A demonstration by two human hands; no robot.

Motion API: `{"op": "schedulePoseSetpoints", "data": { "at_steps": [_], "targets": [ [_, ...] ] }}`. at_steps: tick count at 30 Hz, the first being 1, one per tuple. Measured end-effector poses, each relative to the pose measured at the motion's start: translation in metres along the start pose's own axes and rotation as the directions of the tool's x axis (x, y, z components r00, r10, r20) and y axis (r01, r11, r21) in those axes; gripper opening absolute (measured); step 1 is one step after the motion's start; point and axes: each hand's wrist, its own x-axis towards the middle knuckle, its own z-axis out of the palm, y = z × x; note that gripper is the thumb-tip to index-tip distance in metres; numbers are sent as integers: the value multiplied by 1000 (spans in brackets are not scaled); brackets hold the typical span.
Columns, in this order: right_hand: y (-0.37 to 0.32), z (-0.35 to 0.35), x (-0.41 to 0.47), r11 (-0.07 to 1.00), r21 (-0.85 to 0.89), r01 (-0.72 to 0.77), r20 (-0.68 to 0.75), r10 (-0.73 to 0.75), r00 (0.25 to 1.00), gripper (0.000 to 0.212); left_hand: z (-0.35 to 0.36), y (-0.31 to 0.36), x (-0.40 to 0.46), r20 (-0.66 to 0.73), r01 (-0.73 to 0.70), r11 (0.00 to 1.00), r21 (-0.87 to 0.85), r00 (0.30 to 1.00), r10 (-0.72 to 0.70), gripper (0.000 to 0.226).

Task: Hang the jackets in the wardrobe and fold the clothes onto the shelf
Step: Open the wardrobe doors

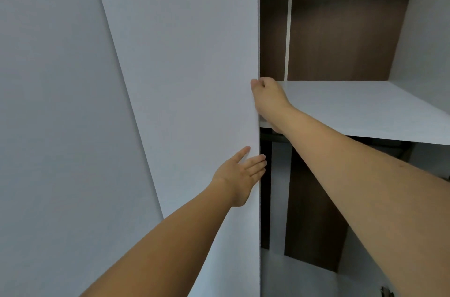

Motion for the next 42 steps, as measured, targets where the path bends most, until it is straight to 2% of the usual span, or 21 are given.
{"op": "schedulePoseSetpoints", "data": {
  "at_steps": [2, 7, 11, 14, 17, 19, 20, 21, 22, 23, 24, 26, 28, 30, 31, 33, 37, 42],
  "targets": [
    [4, -3, 1, 999, -33, 17, -22, -18, 1000, 32, 7, 4, -1, -34, 15, 1000, -2, 999, -15, 68],
    [-6, -2, -24, 993, -101, 69, -79, -77, 994, 39, 13, 20, -21, -147, 47, 991, -126, 987, -66, 64],
    [-20, 14, -69, 987, -112, 114, -121, -128, 984, 38, 21, 24, -68, -248, -2, 987, -163, 968, -39, 62],
    [-36, 30, -110, 980, -116, 160, -121, -174, 977, 43, 28, 28, -117, -367, -70, 970, -232, 930, -21, 53],
    [-55, 54, -151, 973, -108, 205, -112, -217, 970, 42, 41, 30, -173, -490, -125, 967, -220, 872, 2, 42],
    [-64, 72, -172, 974, -77, 214, -105, -221, 970, 38, 51, 33, -206, -526, -75, 939, -335, 842, -120, 33],
    [-67, 79, -181, 976, -48, 211, -94, -215, 972, 32, 54, 33, -221, -487, 0, 884, -467, 834, -258, 33],
    [-68, 86, -188, 978, -8, 207, -77, -207, 975, 25, 56, 31, -234, -393, 102, 775, -624, 816, -423, 38],
    [-69, 92, -195, 978, 34, 205, -56, -203, 978, 18, 58, 27, -246, -252, 209, 620, -756, 782, -570, 45],
    [-70, 99, -200, 976, 65, 210, -34, -208, 978, 18, 62, 21, -255, -104, 296, 468, -833, 747, -657, 54],
    [-72, 105, -204, 972, 87, 220, -13, -219, 976, 21, 65, 16, -261, 13, 355, 354, -865, 722, -692, 65],
    [-78, 119, -208, 963, 109, 245, 30, -250, 968, 23, 66, 8, -269, 153, 405, 231, -885, 721, -676, 81],
    [-84, 134, -211, 955, 120, 273, 88, -284, 955, 23, 64, 4, -273, 192, 385, 153, -910, 720, -667, 80],
    [-87, 150, -212, 941, 128, 313, 127, -329, 936, 24, 67, 1, -279, 206, 358, 69, -931, 672, -711, 64],
    [-88, 159, -212, 927, 124, 354, 136, -369, 919, 24, 70, 0, -285, 197, 348, 55, -936, 647, -737, 52],
    [-89, 179, -211, 886, 113, 450, 151, -463, 873, 28, 78, -5, -301, 162, 361, 87, -928, 606, -779, 26],
    [-85, 220, -202, 815, 33, 579, 277, -564, 778, 41, 100, -21, -331, 219, 420, 31, -907, 533, -817, 36],
    [-71, 277, -189, 674, -175, 717, 529, -550, 646, 46, 136, -41, -363, 324, 470, -143, -871, 331, -886, 29]
  ]
}}
